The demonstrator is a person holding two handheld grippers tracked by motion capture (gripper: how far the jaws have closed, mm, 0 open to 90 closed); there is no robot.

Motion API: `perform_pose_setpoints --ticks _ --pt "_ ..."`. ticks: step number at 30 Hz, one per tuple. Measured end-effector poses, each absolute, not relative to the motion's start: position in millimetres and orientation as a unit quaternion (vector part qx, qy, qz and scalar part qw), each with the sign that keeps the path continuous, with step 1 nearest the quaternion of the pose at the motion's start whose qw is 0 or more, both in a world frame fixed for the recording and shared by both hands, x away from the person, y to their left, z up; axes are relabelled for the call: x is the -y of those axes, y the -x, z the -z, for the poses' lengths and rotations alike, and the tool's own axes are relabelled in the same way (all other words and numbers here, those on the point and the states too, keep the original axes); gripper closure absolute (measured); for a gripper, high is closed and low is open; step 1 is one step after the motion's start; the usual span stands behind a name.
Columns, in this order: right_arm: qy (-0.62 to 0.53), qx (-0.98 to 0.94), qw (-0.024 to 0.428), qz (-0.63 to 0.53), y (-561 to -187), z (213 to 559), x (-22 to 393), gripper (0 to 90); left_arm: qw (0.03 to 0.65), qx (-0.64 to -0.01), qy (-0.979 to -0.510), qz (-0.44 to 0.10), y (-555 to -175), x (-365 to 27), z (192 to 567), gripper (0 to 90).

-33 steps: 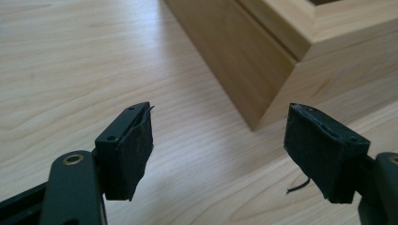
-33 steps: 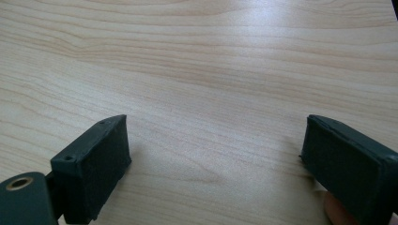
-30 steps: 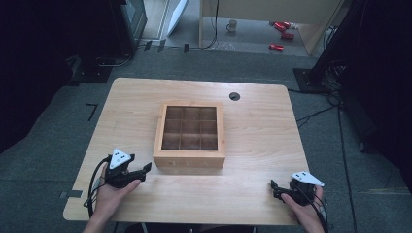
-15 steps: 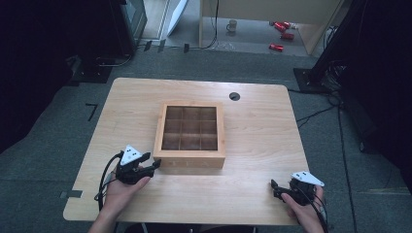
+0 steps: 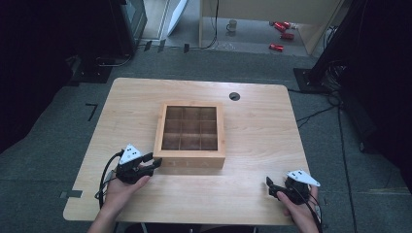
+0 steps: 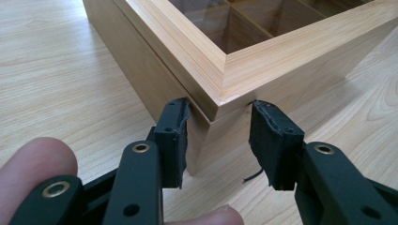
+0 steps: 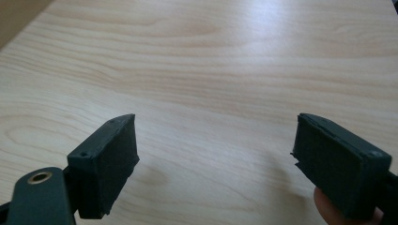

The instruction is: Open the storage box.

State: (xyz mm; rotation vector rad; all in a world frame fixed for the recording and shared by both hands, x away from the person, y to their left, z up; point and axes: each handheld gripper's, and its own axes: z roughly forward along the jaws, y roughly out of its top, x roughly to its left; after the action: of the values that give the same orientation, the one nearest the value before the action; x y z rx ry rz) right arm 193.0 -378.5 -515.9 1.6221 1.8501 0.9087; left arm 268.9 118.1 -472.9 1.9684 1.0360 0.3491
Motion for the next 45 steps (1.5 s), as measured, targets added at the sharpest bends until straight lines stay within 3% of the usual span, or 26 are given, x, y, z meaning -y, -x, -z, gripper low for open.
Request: perform_pose_setpoints --ticks 27,45 --pt "-0.497 -0.72 0.255 -0.411 -247 449 271 13.9 0.411 -0.408 -0.801 -0.151 -271 -114 465 57.0" --pt "-0.465 -0.736 0.225 -0.438 -262 445 234 13.9 0.42 -0.402 -0.799 -0.152 -271 -113 460 56.2"
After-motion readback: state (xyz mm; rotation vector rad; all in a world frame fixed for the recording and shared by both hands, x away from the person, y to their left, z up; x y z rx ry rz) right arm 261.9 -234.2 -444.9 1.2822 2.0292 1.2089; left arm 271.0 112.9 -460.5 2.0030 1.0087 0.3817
